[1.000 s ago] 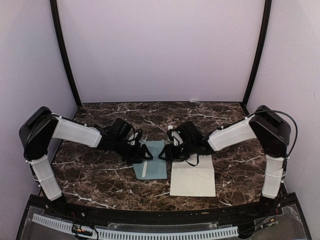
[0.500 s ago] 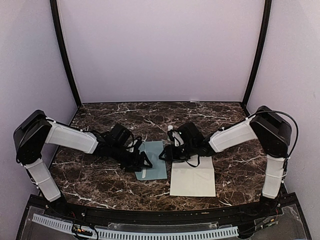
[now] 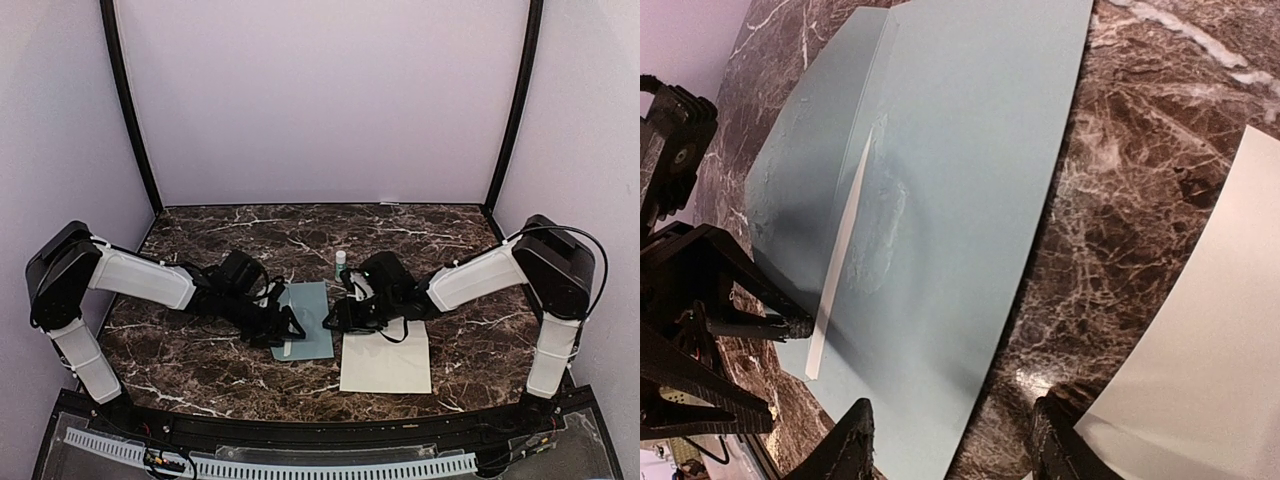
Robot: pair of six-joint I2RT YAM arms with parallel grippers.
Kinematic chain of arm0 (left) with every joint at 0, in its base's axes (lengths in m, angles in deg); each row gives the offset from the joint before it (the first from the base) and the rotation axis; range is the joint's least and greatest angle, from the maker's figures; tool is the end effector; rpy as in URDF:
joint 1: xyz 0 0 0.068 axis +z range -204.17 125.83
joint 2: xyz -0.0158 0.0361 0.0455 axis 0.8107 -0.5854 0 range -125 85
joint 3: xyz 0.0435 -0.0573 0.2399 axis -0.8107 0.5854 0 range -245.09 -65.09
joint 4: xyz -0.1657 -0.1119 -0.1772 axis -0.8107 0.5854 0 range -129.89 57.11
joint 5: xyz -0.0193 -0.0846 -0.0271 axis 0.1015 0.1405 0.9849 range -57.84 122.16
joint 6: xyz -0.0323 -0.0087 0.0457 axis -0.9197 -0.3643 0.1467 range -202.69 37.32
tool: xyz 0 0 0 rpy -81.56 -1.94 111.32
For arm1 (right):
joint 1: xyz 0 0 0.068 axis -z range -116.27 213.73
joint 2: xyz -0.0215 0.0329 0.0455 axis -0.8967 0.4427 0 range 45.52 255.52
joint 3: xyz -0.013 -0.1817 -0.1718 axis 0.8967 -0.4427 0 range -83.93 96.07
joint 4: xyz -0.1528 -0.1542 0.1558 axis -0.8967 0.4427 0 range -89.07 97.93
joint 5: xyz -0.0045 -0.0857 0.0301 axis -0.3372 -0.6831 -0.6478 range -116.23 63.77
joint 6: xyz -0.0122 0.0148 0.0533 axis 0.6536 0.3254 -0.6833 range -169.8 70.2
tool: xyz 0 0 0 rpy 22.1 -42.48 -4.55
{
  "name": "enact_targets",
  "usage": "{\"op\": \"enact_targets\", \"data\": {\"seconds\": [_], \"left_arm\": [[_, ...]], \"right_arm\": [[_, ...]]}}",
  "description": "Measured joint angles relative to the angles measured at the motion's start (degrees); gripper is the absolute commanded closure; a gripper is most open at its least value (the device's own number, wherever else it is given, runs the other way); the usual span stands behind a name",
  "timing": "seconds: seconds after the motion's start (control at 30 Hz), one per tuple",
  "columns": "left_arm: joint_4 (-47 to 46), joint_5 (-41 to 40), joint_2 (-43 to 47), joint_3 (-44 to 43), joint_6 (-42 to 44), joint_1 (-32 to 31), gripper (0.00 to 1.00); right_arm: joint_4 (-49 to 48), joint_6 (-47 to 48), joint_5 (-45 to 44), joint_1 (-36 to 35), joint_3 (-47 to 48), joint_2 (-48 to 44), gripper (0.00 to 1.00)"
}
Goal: Place the letter into the envelope and seal it
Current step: Place the letter in the envelope.
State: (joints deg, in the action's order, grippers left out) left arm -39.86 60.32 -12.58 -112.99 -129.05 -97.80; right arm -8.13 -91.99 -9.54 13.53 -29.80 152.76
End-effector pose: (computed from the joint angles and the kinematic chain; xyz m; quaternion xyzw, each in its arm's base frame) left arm 0.2263 -0.2414 0.1166 0.0620 0.9124 -0.3977 0.0747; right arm 0.2285 0.2919 0.1008 -0.1201 0.9048 0.3712 0.1709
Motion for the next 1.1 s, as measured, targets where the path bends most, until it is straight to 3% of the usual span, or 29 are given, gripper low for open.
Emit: {"op": "enact_targets", "data": {"seconds": [1.1], "left_arm": [[-2.25,1.57,-1.97,-0.85,-2.08,-1.18,0.31]], "right_arm": [[-1.14,-0.59,2.75,-1.27,0.04,0.83,0.54]]}}
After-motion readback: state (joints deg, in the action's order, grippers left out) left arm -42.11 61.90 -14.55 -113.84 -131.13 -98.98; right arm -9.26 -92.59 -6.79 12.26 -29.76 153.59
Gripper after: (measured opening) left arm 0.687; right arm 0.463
